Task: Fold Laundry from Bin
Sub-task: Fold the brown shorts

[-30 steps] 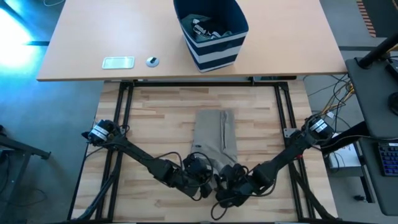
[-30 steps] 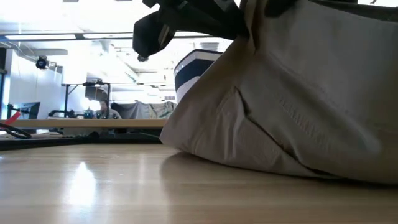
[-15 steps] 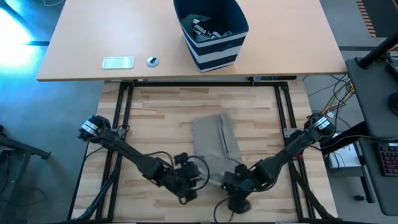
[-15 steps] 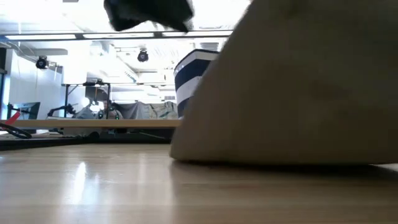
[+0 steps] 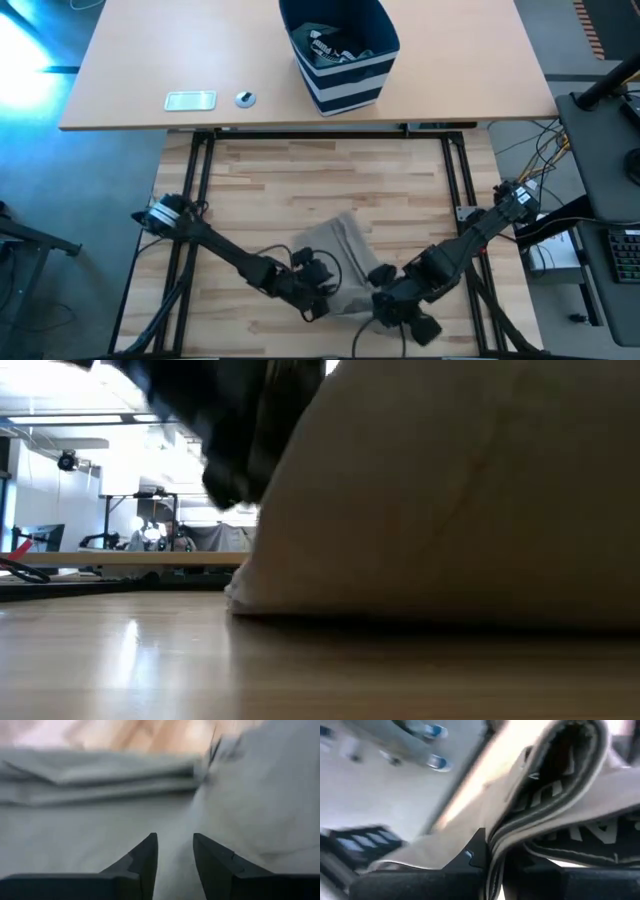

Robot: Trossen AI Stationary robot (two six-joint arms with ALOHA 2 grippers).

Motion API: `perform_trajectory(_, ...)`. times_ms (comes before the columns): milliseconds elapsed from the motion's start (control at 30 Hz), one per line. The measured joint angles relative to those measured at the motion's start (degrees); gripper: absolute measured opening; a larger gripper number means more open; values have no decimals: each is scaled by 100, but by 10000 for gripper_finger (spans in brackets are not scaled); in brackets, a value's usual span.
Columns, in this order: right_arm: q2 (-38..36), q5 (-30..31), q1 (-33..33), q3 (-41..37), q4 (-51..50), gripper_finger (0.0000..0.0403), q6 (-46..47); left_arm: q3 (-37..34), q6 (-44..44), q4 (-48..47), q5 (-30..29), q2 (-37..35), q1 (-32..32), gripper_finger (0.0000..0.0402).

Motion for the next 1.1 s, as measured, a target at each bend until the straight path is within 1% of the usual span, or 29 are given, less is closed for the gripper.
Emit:
perform_trajectory(100,6,298,-294,-15,55,16,-910,145,-39,1,17,366,-65,93)
perform_trajectory(200,7,405,-621,-114,118,16,-1719,399,9,37,5,688,-73,82)
perform_trajectory(267,57,488,-828,-179,203,16,-2211,531,17,14,-141,850,-75,77)
perform_trajectory(333,126,511,-1001,-221,201,16,-2664,594,-29,-242,-262,833,-62,76)
perform_trajectory(400,228,522,-1150,-221,199,16,-3039,594,-251,-827,-371,552,-63,77)
perform_trajectory(533,384,538,-1274,-219,203,16,-3708,489,-694,-2198,-576,-374,-336,81)
perform_trajectory(600,389,535,-1277,-223,195,15,-4042,303,-1013,-2719,-615,-728,-543,82)
perform_trajectory(667,385,521,-1275,-223,220,15,-4427,-14,-1472,-2996,-700,-960,-711,83)
perform_trajectory(767,380,509,-1268,-223,360,15,-4860,-659,-2339,-2693,-1016,-1056,-776,83)
perform_trajectory(833,380,505,-1269,-223,511,15,-5031,-1161,-2504,-2028,-1102,-945,-727,82)
perform_trajectory(900,410,497,-1303,-223,697,15,-5304,-1621,-2431,-1054,-1112,-781,-642,79)
perform_trajectory(967,439,514,-1336,-223,855,15,-5531,-1937,-2162,-57,-1138,-557,-509,78)
perform_trajectory(1033,482,518,-1370,-230,956,15,-5820,-2091,-1763,635,-1259,-298,-333,78)
perform_trajectory(1100,496,584,-1385,-230,1074,15,-6071,-2072,-1335,1173,-1284,-63,-92,78)
